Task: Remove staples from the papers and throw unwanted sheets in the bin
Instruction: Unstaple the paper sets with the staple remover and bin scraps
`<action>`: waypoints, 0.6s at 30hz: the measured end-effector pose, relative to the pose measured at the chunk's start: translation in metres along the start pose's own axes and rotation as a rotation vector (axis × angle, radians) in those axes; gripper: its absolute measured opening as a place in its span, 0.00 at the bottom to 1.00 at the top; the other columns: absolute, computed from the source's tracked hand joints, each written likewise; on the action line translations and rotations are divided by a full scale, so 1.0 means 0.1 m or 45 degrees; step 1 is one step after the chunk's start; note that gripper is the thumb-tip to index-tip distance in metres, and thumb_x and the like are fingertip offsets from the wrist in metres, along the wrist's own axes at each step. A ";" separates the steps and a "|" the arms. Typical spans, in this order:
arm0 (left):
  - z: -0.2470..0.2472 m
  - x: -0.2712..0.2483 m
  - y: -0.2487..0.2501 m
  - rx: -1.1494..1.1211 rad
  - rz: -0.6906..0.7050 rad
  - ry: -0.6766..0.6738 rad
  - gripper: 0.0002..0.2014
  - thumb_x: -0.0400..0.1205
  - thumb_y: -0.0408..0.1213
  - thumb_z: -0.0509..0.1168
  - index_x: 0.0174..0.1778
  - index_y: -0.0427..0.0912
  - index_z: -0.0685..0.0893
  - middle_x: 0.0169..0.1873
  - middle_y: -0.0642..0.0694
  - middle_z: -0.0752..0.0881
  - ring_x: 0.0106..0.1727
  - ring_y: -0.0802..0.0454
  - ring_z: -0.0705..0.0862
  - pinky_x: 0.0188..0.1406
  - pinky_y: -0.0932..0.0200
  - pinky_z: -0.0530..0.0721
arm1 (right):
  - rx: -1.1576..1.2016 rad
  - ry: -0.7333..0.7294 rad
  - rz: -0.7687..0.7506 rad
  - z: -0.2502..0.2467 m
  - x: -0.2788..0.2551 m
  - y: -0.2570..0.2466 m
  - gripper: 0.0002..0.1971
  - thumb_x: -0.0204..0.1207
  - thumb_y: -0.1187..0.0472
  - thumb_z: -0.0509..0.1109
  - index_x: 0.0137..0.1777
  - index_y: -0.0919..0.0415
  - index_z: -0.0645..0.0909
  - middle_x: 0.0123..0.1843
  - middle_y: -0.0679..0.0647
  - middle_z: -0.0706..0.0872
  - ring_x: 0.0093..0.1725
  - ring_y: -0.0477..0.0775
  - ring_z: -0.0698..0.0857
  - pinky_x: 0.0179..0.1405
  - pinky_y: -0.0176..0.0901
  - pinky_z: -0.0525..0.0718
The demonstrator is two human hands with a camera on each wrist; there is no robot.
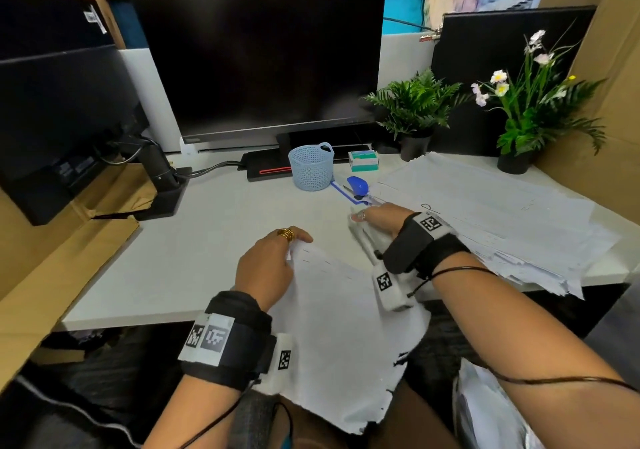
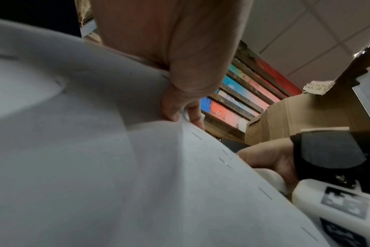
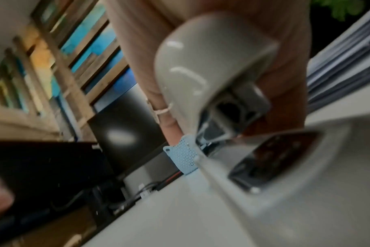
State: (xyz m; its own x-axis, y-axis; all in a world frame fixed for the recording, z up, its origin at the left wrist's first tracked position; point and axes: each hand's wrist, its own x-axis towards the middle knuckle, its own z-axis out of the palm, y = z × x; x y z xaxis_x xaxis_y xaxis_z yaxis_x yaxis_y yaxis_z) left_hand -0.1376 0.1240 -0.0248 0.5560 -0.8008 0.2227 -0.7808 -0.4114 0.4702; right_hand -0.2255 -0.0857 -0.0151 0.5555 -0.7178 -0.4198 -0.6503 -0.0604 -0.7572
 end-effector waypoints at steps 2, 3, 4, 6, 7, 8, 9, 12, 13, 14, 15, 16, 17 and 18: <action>0.04 -0.01 -0.01 0.030 0.003 -0.064 0.32 0.75 0.17 0.50 0.62 0.58 0.78 0.48 0.53 0.74 0.38 0.55 0.72 0.32 0.68 0.68 | -0.279 0.101 -0.028 0.02 0.06 0.04 0.39 0.75 0.41 0.69 0.80 0.58 0.60 0.78 0.59 0.68 0.74 0.60 0.70 0.74 0.50 0.68; 0.05 -0.02 -0.01 0.027 0.003 -0.087 0.32 0.76 0.18 0.49 0.63 0.57 0.78 0.48 0.52 0.73 0.40 0.53 0.72 0.36 0.66 0.70 | -0.407 0.145 -0.071 0.03 0.05 0.04 0.41 0.73 0.38 0.69 0.80 0.59 0.60 0.78 0.59 0.69 0.73 0.60 0.71 0.71 0.48 0.69; 0.07 -0.02 -0.01 0.022 0.005 -0.102 0.31 0.77 0.18 0.49 0.64 0.57 0.78 0.49 0.50 0.72 0.41 0.52 0.73 0.40 0.64 0.72 | -0.504 0.174 -0.106 0.04 0.07 0.03 0.42 0.71 0.36 0.69 0.79 0.59 0.62 0.77 0.59 0.71 0.71 0.59 0.73 0.69 0.48 0.72; 0.10 -0.01 -0.01 0.010 0.006 -0.124 0.26 0.80 0.23 0.50 0.65 0.55 0.77 0.51 0.49 0.72 0.47 0.49 0.76 0.48 0.58 0.76 | -0.625 0.194 -0.150 0.07 0.12 0.03 0.45 0.69 0.34 0.70 0.79 0.59 0.62 0.74 0.58 0.74 0.68 0.59 0.76 0.66 0.48 0.74; 0.10 -0.01 0.00 -0.002 0.003 -0.119 0.21 0.82 0.28 0.52 0.66 0.55 0.76 0.52 0.49 0.72 0.51 0.47 0.77 0.52 0.56 0.76 | -0.694 0.211 -0.165 0.07 0.11 0.02 0.44 0.69 0.34 0.69 0.78 0.60 0.63 0.71 0.58 0.76 0.67 0.58 0.77 0.64 0.46 0.75; 0.10 -0.01 0.02 -0.013 -0.001 -0.107 0.16 0.84 0.34 0.55 0.66 0.55 0.76 0.54 0.49 0.73 0.55 0.47 0.78 0.56 0.54 0.77 | -0.754 0.241 -0.198 0.07 0.07 0.00 0.42 0.70 0.34 0.68 0.77 0.62 0.66 0.67 0.59 0.78 0.63 0.57 0.78 0.61 0.44 0.75; 0.10 -0.02 0.02 -0.015 0.001 -0.089 0.14 0.84 0.40 0.58 0.65 0.55 0.76 0.55 0.49 0.73 0.57 0.48 0.77 0.58 0.54 0.77 | -0.795 0.284 -0.282 0.07 0.00 -0.02 0.39 0.72 0.34 0.66 0.74 0.63 0.71 0.63 0.59 0.80 0.61 0.55 0.79 0.57 0.42 0.74; 0.07 -0.02 0.04 -0.063 0.023 0.058 0.11 0.81 0.44 0.65 0.59 0.55 0.79 0.54 0.51 0.77 0.54 0.50 0.79 0.51 0.59 0.76 | -0.446 0.215 -0.680 0.09 -0.30 0.02 0.25 0.72 0.42 0.71 0.62 0.59 0.83 0.57 0.53 0.86 0.55 0.49 0.81 0.51 0.34 0.76; 0.04 -0.02 0.05 -0.089 0.028 0.136 0.10 0.80 0.43 0.67 0.56 0.56 0.80 0.52 0.52 0.78 0.51 0.51 0.79 0.47 0.61 0.74 | -0.297 0.077 -0.778 0.09 -0.43 0.05 0.21 0.69 0.46 0.75 0.57 0.58 0.84 0.52 0.52 0.87 0.51 0.46 0.82 0.48 0.32 0.78; 0.02 -0.02 0.06 -0.104 0.032 0.201 0.08 0.78 0.44 0.69 0.52 0.57 0.81 0.50 0.53 0.80 0.49 0.52 0.80 0.44 0.62 0.72 | -0.237 -0.064 -0.838 0.10 -0.56 0.10 0.18 0.67 0.51 0.79 0.54 0.57 0.84 0.48 0.51 0.87 0.46 0.45 0.82 0.45 0.31 0.79; 0.00 -0.01 0.08 -0.112 0.040 0.244 0.07 0.76 0.45 0.70 0.48 0.58 0.82 0.48 0.55 0.82 0.48 0.53 0.80 0.43 0.61 0.73 | -0.230 -0.160 -0.884 0.12 -0.62 0.17 0.17 0.65 0.57 0.81 0.53 0.57 0.85 0.45 0.51 0.86 0.42 0.44 0.82 0.42 0.30 0.79; -0.01 -0.01 0.09 -0.124 0.053 0.276 0.06 0.75 0.45 0.72 0.43 0.60 0.83 0.45 0.55 0.84 0.46 0.54 0.81 0.42 0.60 0.74 | -0.211 -0.176 -0.936 0.14 -0.65 0.24 0.15 0.64 0.64 0.82 0.50 0.58 0.85 0.42 0.51 0.85 0.39 0.42 0.81 0.40 0.29 0.79; -0.02 -0.01 0.10 -0.144 0.078 0.304 0.06 0.73 0.45 0.74 0.38 0.60 0.82 0.43 0.56 0.85 0.44 0.54 0.81 0.42 0.59 0.76 | -0.159 -0.104 -0.979 0.17 -0.64 0.32 0.12 0.65 0.69 0.80 0.47 0.59 0.86 0.39 0.50 0.86 0.36 0.38 0.82 0.37 0.27 0.78; -0.01 -0.01 0.11 -0.161 0.122 0.339 0.08 0.71 0.44 0.76 0.34 0.59 0.83 0.40 0.56 0.85 0.42 0.55 0.82 0.41 0.59 0.78 | -0.082 0.019 -1.019 0.20 -0.64 0.39 0.11 0.65 0.73 0.79 0.44 0.60 0.87 0.36 0.49 0.86 0.34 0.35 0.82 0.37 0.25 0.78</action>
State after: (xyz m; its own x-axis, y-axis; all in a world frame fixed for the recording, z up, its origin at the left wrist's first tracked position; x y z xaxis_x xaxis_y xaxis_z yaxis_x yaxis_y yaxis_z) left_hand -0.1462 0.1208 -0.0195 0.5499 -0.6842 0.4791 -0.8009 -0.2692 0.5349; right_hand -0.2758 -0.0287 -0.0277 0.8592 -0.4487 0.2456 -0.0865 -0.6007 -0.7948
